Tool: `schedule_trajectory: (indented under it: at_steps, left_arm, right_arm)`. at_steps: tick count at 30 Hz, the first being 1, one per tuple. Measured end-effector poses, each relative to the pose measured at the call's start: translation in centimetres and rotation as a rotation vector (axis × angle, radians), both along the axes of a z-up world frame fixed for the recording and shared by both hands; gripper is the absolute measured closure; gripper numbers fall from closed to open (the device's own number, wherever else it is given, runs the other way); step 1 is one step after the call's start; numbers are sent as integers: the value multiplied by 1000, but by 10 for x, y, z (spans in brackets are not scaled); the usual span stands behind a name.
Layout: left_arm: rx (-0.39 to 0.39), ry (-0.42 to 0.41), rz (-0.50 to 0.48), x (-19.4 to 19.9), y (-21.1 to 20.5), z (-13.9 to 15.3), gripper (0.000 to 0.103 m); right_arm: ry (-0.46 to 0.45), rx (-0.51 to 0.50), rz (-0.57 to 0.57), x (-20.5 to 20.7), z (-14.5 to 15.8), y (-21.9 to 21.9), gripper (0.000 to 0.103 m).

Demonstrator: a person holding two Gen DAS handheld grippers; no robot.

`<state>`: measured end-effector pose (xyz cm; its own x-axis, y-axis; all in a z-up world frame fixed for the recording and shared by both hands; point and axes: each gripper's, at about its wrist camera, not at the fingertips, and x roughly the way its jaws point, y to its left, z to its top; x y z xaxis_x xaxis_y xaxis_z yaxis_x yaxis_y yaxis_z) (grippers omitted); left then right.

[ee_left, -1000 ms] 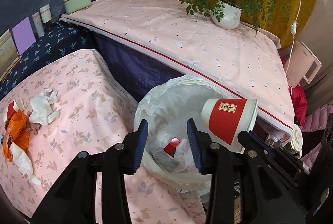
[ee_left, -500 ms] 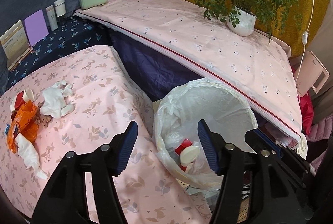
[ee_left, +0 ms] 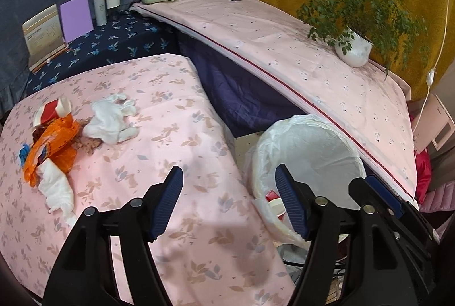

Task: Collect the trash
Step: 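Withdraw both open tools from the bin back toward the table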

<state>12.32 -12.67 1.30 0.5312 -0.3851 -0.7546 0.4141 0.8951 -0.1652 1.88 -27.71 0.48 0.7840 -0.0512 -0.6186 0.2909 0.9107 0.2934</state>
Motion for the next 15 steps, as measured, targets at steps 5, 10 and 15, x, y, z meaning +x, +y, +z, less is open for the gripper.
schedule_trajectory:
  at_steps: [5, 10, 15]
  left_arm:
    - [-11, -2, 62, 2, 32, 0, 38]
    - [-12, -3, 130, 6, 62, -2, 37]
    - [-11, -2, 185, 9, 90, -5, 37]
  right_arm:
    - [1, -14, 39, 8, 4, 23, 70]
    - [4, -31, 89, 17, 8, 47, 69]
    - [4, -46, 136, 24, 10, 72, 64]
